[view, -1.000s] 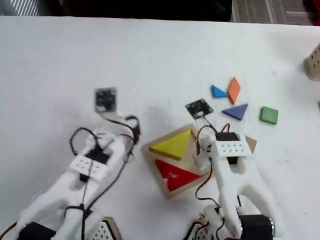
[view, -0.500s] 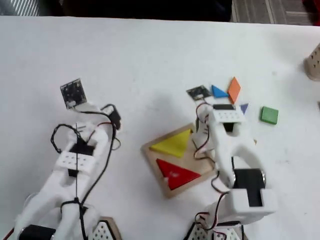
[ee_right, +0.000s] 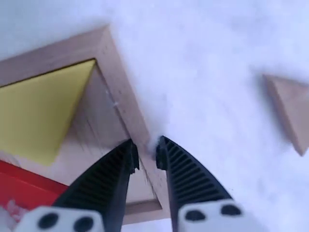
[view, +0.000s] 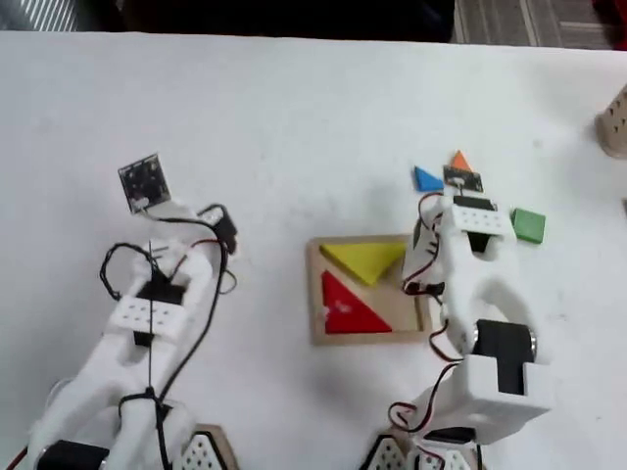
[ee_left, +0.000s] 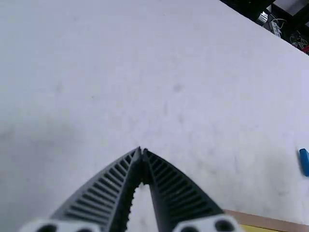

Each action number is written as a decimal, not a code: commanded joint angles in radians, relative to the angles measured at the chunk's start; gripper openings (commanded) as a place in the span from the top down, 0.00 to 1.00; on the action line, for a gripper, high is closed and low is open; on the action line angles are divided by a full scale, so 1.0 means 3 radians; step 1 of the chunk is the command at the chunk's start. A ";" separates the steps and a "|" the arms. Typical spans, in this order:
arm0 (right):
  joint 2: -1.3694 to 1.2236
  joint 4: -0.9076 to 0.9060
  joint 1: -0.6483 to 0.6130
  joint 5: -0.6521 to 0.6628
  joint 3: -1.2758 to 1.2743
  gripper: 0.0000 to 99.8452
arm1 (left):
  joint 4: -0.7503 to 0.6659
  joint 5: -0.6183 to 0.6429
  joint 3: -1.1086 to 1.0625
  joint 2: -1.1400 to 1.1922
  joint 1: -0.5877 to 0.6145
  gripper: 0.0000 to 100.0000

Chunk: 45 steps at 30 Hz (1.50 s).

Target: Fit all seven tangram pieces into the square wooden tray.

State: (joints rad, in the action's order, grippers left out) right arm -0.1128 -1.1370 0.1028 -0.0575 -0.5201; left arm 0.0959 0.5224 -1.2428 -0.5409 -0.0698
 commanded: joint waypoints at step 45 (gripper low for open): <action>0.1245 0.0575 -0.1097 0.1401 -0.1181 0.98 | -0.0046 0.0031 0.0153 -0.0110 0.0008 0.98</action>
State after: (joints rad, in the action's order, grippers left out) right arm 0.2386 -0.9697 -0.2869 0.3092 -0.8730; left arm 0.0959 0.5240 -1.2428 -0.5409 -0.0698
